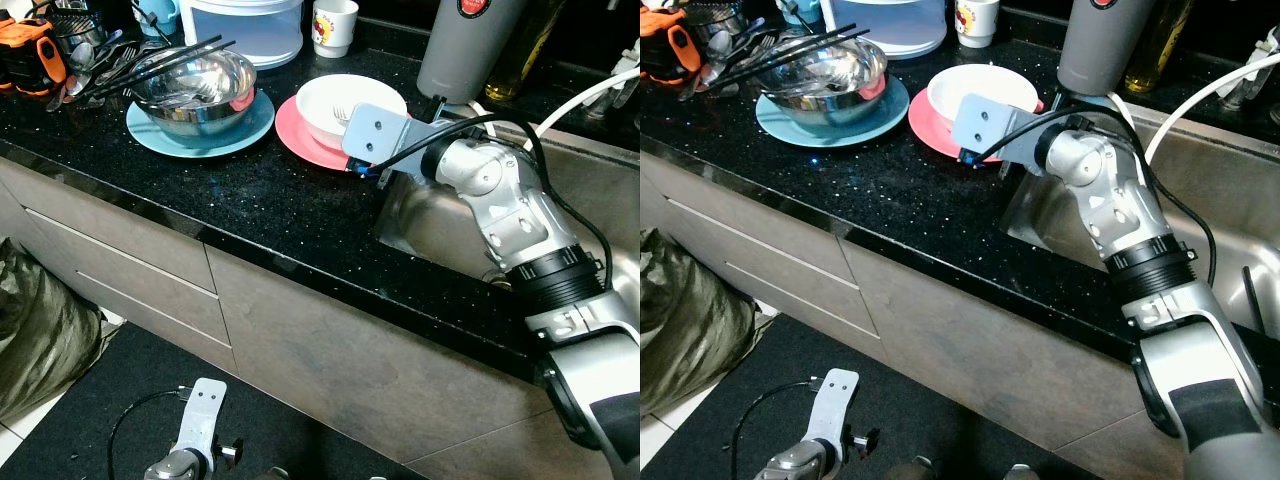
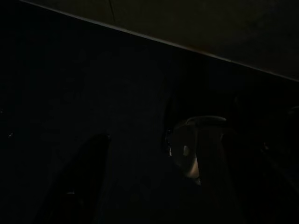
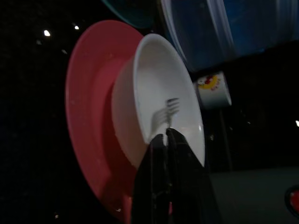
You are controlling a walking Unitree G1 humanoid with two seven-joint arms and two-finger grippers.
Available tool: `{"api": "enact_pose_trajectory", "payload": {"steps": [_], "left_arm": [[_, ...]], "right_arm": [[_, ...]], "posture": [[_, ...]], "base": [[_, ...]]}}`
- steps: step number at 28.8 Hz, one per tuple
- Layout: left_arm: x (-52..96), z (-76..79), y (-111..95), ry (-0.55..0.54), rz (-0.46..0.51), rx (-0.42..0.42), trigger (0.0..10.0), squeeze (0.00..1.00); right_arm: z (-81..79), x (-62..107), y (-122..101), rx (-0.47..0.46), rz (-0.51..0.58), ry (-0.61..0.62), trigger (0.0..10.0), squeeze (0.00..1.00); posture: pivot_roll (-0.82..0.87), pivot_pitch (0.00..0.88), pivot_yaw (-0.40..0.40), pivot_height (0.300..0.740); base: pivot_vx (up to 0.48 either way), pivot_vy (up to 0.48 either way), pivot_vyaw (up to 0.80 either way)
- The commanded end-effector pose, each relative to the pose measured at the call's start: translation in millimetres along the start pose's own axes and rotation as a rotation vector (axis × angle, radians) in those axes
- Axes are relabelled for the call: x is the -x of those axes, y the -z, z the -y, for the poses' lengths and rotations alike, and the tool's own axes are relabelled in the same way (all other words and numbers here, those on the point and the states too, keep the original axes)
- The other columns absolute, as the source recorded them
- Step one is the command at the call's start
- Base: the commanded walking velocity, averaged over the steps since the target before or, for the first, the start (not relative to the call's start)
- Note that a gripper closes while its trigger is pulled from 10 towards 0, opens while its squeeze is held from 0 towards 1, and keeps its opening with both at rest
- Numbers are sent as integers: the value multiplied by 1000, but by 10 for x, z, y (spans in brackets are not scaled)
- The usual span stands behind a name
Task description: Kitchen organization
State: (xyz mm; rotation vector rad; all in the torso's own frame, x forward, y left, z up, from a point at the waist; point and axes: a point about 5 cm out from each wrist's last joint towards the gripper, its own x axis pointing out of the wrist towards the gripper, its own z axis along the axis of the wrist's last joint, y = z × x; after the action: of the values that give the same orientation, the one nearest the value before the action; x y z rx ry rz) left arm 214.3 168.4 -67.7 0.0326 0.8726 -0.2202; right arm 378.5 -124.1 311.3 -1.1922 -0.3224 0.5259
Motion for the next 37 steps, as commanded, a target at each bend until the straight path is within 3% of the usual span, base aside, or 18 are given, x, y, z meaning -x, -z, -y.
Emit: {"api": "enact_pose_trajectory", "payload": {"steps": [1,9,12,14,15,16,17,20,21,22,23,24,32,37], "left_arm": [[16,13,105,7,-39,-6,10000,0],[16,11,104,7,-39,-7,10000,0],[16,13,106,8,-40,-8,10000,0],[15,16,104,7,-39,-7,10000,0],[15,16,104,7,-39,-7,10000,0],[15,16,104,7,-39,-6,10000,0],[15,16,104,7,-39,-6,10000,0],[14,15,101,8,-39,-7,10000,0],[14,15,99,8,-39,-8,10000,0],[14,15,99,8,-39,-8,10000,0],[14,15,98,8,-39,-8,10000,0],[13,15,97,8,-39,-8,10000,0],[13,13,93,8,-39,-8,10000,0],[12,15,94,17,-47,-11,10000,0]], "right_arm": [[51,4,-6,22,0,10,0,0],[58,7,-21,21,12,17,0,0],[121,29,-134,-43,114,76,0,0],[250,98,-325,-241,300,149,0,0],[250,98,-325,-241,300,149,0,0],[310,137,-388,-336,378,173,0,0],[310,137,-388,-336,378,173,0,0],[415,278,-517,-598,592,181,0,0],[419,311,-548,-671,654,165,1098,0],[419,311,-548,-671,654,165,1098,0],[413,340,-575,-720,699,147,8039,0],[393,369,-606,-775,745,119,10000,0],[353,435,-629,-882,811,94,10000,0],[270,459,-514,-881,710,85,10000,0]], "posture": [[20,156,-27,740],[19,157,-27,740],[21,157,-27,740],[22,157,-28,740],[22,157,-28,740],[22,156,-27,740],[22,156,-27,740],[19,155,-25,740],[18,155,-25,740],[18,155,-25,740],[18,155,-25,740],[18,155,-25,740],[17,153,-22,740],[10,152,-18,740]], "base": [[0,0,0],[0,0,0],[0,0,0],[0,0,0],[0,0,0],[0,0,0],[0,0,0],[0,0,0],[0,0,0],[0,0,0],[0,0,0],[0,0,0],[0,0,-597],[0,0,-800]]}}
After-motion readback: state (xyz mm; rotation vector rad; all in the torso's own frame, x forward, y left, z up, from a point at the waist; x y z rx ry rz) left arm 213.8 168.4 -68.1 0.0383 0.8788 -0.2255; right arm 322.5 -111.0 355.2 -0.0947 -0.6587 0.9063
